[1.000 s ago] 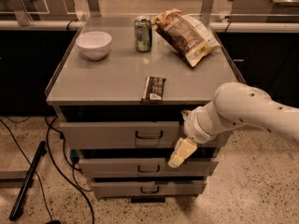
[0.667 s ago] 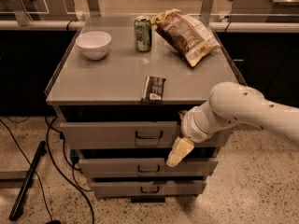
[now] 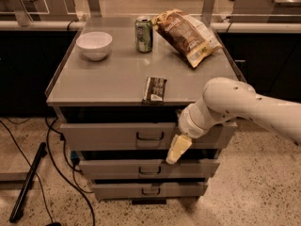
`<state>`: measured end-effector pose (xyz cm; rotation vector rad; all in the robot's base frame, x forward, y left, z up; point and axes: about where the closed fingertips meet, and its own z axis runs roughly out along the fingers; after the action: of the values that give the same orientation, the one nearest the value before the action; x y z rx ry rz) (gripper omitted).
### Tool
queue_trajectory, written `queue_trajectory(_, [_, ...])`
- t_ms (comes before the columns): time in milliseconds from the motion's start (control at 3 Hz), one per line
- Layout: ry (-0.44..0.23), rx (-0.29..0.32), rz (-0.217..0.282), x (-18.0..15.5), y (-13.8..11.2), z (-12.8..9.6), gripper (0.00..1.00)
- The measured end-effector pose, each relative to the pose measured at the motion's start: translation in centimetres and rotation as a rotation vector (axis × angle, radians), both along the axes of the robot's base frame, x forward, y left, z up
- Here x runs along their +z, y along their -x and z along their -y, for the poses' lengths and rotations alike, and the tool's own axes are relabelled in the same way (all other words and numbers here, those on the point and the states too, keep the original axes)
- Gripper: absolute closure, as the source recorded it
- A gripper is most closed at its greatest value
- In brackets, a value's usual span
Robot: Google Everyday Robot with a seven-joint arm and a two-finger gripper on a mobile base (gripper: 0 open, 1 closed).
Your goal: Open top drawer
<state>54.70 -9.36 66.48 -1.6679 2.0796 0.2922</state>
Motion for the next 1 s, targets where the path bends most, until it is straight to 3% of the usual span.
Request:
queue_trajectory(333, [0.018, 0.06, -0.056, 0.0, 0.2, 0.0, 0.0])
queue_trajectory(667, [0.019, 0.06, -0.057, 0.0, 0.4, 0.1, 0.0])
queue_trajectory(1000, [0.032, 0.089, -0.116, -0.1, 1.6, 0.5, 0.0])
